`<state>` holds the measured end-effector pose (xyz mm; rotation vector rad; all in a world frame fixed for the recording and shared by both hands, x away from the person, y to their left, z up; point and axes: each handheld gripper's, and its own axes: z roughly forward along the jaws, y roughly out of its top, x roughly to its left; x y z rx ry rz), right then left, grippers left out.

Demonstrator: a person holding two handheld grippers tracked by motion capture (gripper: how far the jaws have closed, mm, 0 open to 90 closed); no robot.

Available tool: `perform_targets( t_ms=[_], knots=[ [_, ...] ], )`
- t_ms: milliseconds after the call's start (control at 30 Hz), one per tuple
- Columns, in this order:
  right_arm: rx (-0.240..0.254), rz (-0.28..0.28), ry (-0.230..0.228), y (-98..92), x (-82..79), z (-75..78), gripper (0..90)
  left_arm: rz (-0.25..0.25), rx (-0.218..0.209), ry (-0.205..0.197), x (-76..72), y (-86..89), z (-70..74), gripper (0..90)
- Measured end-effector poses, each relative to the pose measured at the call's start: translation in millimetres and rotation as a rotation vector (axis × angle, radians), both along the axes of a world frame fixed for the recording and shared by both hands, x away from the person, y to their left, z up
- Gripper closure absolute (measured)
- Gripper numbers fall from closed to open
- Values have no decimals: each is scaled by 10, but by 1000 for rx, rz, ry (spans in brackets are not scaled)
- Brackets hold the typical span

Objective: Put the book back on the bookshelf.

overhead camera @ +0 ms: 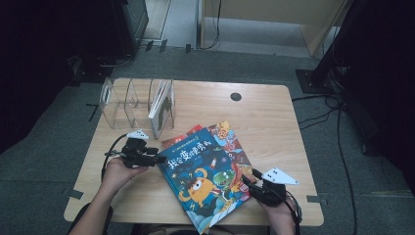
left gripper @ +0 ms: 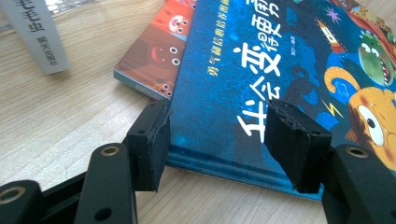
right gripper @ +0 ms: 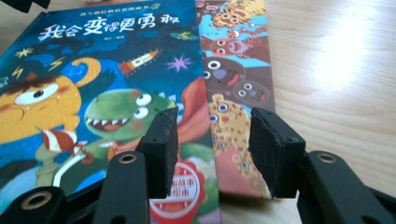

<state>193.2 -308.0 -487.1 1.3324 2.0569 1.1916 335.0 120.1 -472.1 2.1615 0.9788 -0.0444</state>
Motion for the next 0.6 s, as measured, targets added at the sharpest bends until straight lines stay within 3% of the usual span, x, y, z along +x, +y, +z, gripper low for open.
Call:
perform_targets(
  t_ms=[233,333,600],
  knots=[
    [-8,-69,-6,-54,-130,-12,523,-14,-25,8,27,-40,-21,413],
    [-10,-81,-11,-47,-209,-19,523,-19,-13,6,43,-57,-21,413],
    [-31,-95,28,-40,-323,-84,537,-34,2,0,49,-95,-26,416]
  ],
)
